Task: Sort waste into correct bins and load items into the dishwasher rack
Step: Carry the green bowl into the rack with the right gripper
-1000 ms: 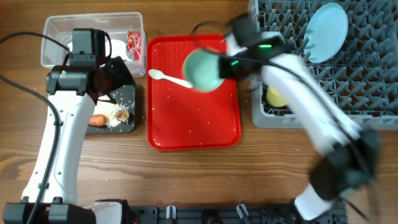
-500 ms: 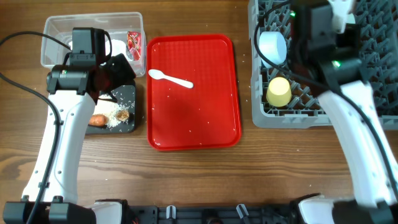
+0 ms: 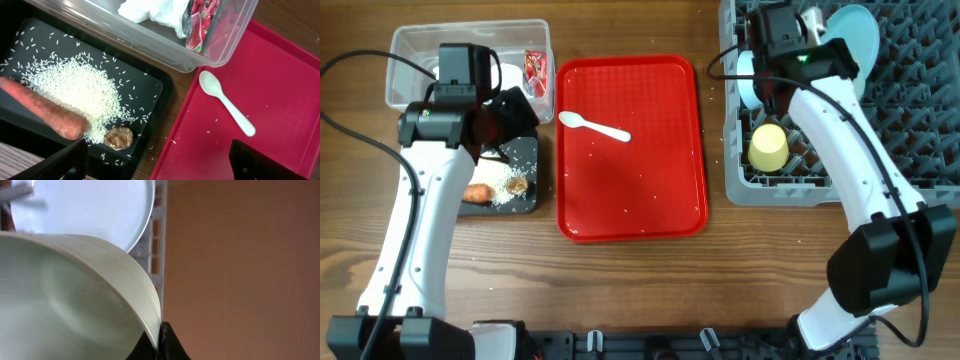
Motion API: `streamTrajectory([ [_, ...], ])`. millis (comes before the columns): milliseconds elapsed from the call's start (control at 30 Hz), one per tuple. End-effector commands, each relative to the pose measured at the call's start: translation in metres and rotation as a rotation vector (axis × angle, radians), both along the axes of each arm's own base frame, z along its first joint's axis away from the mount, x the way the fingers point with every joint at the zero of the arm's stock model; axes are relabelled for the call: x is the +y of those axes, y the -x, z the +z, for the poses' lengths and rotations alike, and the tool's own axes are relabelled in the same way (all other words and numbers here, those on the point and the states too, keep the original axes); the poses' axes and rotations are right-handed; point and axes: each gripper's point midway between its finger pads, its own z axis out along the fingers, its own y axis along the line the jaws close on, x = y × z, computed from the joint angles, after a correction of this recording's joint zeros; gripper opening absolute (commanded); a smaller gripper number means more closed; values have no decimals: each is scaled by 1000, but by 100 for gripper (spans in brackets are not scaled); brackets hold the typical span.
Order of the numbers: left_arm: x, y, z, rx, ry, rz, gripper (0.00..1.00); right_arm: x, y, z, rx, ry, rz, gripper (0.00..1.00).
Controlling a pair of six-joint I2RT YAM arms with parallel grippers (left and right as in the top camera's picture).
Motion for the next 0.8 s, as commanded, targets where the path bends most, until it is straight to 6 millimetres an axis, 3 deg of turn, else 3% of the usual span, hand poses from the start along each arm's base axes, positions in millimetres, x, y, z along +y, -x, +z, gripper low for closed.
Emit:
streamTrajectory([
  [0, -1, -2, -11, 27, 9, 2, 92, 0, 4, -10, -23, -56, -32, 4],
  [33, -1, -2, -12, 29, 9, 2, 99, 1, 3, -11, -23, -61, -31, 4],
  [233, -1, -3, -13, 30, 8, 2, 99, 2, -1, -22, 0, -60, -30, 4],
  [433, -1, -3, -13, 30, 9, 2, 100, -20, 7, 2, -29, 105, -107, 4],
  [767, -1, -1, -14, 38, 8, 2, 100, -44, 20, -6, -19, 66, -182, 4],
])
